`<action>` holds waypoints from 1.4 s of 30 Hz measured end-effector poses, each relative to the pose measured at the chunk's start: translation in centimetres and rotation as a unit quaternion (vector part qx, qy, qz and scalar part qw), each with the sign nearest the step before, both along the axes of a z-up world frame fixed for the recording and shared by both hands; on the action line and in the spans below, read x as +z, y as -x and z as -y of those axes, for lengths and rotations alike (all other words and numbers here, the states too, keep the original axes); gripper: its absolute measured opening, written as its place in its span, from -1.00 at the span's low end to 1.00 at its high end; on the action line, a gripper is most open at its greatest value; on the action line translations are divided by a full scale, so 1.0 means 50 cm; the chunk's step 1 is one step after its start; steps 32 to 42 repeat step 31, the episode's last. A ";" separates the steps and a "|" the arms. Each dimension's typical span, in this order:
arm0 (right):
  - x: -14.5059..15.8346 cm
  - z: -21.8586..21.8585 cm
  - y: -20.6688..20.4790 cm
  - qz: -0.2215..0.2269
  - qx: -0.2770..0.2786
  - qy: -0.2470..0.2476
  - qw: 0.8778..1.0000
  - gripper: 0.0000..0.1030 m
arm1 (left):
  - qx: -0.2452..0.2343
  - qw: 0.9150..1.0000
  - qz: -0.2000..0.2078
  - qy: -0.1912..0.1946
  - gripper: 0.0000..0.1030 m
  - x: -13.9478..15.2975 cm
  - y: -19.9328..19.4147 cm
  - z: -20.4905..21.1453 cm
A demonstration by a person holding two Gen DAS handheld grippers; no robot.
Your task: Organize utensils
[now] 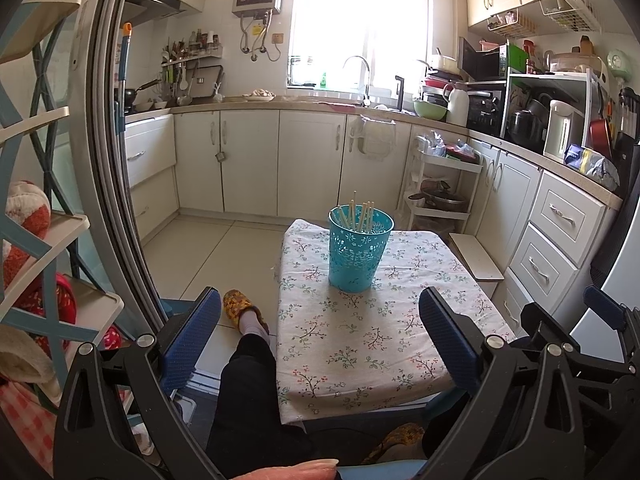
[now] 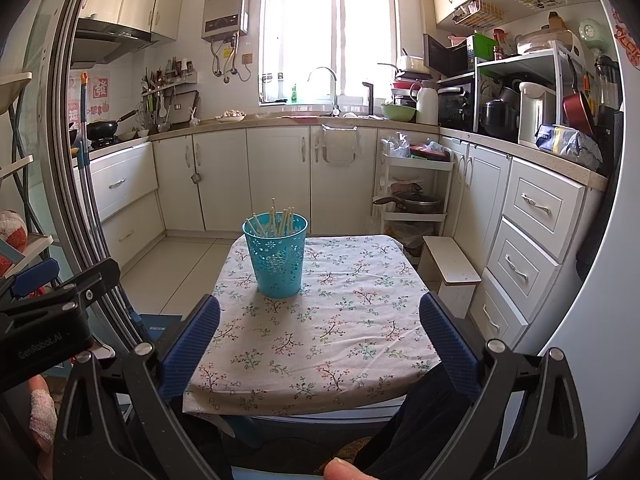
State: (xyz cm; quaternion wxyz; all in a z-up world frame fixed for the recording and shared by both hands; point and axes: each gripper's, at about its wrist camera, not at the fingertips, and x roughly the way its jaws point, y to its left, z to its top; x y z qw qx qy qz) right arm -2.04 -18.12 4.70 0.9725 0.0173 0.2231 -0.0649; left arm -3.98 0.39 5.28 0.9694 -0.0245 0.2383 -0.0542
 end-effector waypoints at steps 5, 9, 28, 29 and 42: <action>0.002 0.001 0.000 0.000 0.000 0.001 1.000 0.86 | -0.002 1.000 -0.001 -0.002 0.85 -0.001 -0.003 0.000; 0.001 0.000 0.000 0.000 -0.001 0.000 1.000 0.86 | -0.001 1.000 -0.001 -0.004 0.85 -0.004 -0.004 0.002; -0.024 0.019 -0.054 -0.026 -0.015 -0.007 1.000 0.86 | 0.005 0.997 -0.076 -0.007 0.85 -0.088 -0.154 0.002; -0.031 0.020 -0.068 -0.032 -0.015 -0.007 0.999 0.86 | 0.008 0.997 -0.082 -0.011 0.85 -0.104 -0.172 0.003; -0.043 0.022 -0.085 -0.043 -0.014 -0.010 0.999 0.86 | 0.011 0.995 -0.101 -0.020 0.85 -0.141 -0.218 0.005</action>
